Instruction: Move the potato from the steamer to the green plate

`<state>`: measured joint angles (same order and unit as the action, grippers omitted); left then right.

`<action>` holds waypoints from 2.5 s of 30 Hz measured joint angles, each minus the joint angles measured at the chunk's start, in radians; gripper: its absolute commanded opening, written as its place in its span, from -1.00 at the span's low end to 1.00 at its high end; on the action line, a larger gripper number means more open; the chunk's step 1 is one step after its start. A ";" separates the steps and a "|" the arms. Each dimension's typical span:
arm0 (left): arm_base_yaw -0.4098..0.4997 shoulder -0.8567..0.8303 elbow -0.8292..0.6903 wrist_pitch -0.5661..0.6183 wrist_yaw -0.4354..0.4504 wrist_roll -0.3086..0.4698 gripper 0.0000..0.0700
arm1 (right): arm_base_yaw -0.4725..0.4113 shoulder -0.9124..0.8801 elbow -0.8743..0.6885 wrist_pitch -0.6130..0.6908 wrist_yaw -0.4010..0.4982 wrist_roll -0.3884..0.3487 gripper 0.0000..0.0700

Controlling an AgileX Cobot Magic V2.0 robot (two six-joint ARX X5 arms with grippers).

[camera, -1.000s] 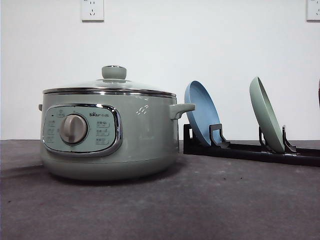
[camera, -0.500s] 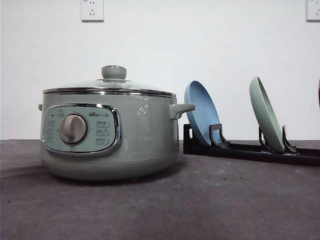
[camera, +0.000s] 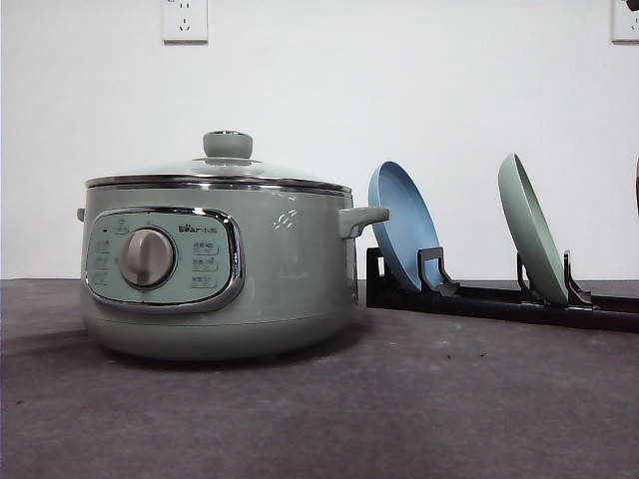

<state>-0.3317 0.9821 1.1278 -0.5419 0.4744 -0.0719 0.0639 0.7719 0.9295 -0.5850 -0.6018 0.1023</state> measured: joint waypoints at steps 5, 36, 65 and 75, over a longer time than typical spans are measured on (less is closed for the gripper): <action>0.000 0.000 0.000 0.000 0.000 0.000 1.00 | 0.000 0.002 0.000 0.009 -0.012 0.032 0.93; -0.027 0.000 0.000 -0.044 0.000 0.000 1.00 | -0.075 0.874 0.491 0.158 0.080 0.212 0.78; -0.031 0.000 0.000 -0.079 0.000 0.000 1.00 | -0.077 0.965 0.491 0.272 0.079 0.270 -0.68; -0.031 0.000 0.000 -0.079 0.000 0.000 1.00 | -0.077 0.965 0.491 0.258 0.075 0.284 -0.99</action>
<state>-0.3626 0.9821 1.1282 -0.6209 0.4745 -0.0720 -0.0132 1.7367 1.4206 -0.3266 -0.5264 0.3864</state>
